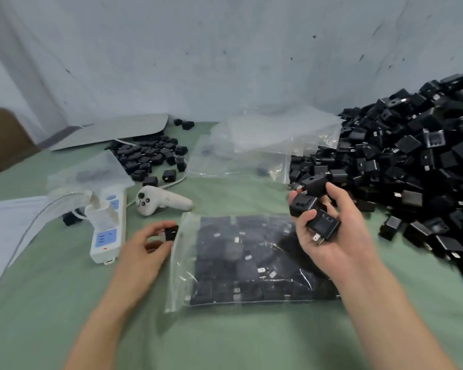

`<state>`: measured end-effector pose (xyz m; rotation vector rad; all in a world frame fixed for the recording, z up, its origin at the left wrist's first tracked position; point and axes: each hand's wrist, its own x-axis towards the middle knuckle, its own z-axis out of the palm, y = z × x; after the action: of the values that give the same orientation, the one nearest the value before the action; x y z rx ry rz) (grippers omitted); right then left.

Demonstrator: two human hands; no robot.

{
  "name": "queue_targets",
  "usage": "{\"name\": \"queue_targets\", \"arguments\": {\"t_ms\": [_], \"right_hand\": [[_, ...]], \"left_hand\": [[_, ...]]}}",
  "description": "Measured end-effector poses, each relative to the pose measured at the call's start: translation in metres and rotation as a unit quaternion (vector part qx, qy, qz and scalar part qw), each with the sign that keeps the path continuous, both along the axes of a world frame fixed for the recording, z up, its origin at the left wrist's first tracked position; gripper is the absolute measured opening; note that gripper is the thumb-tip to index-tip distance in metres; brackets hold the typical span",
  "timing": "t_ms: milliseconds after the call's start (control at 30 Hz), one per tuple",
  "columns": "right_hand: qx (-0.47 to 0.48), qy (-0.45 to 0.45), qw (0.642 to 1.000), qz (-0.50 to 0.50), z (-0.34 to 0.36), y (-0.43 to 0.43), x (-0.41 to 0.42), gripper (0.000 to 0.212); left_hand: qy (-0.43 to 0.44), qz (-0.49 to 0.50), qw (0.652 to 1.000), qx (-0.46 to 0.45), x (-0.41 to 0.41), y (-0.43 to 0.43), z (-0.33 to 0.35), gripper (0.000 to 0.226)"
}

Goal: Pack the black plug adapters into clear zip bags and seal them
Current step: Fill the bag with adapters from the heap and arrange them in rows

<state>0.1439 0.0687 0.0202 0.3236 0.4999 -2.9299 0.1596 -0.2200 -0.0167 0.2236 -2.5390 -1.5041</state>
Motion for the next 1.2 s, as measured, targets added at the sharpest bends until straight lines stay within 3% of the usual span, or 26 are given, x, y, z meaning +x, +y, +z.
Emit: {"name": "queue_targets", "arguments": {"t_ms": [233,533,667,800,867,967,1100,1200], "right_hand": [[0.042,-0.001,0.999,-0.008,0.0,-0.002,-0.01,0.027],[0.047,-0.01,0.999,-0.008,0.0,-0.003,-0.012,0.03],[0.047,-0.01,0.999,-0.006,0.001,-0.002,-0.012,0.031],[0.038,-0.008,0.999,-0.007,0.002,-0.001,-0.013,0.03],[0.037,-0.008,0.999,-0.008,0.002,-0.001,-0.012,0.029],[0.04,-0.009,0.999,-0.009,0.002,-0.002,-0.011,0.029],[0.045,-0.011,0.999,-0.01,0.001,-0.002,-0.01,0.031],[0.047,-0.012,0.999,-0.009,0.001,-0.002,-0.01,0.031]], "left_hand": [[0.008,-0.058,0.994,0.095,-0.019,0.011,-0.004,0.025],[-0.029,-0.075,0.986,0.144,-0.016,0.011,-0.012,0.046],[-0.02,-0.042,0.989,0.143,-0.008,0.015,-0.008,0.031],[-0.017,-0.02,0.979,0.203,-0.001,0.026,-0.004,0.023],[-0.003,-0.021,0.986,0.166,0.001,0.032,-0.001,0.016],[0.011,0.017,0.987,0.161,-0.006,0.036,-0.008,0.035],[0.008,0.035,0.986,0.165,-0.013,0.047,-0.009,0.04],[0.01,0.02,0.996,0.089,-0.011,0.042,-0.01,0.042]]}}
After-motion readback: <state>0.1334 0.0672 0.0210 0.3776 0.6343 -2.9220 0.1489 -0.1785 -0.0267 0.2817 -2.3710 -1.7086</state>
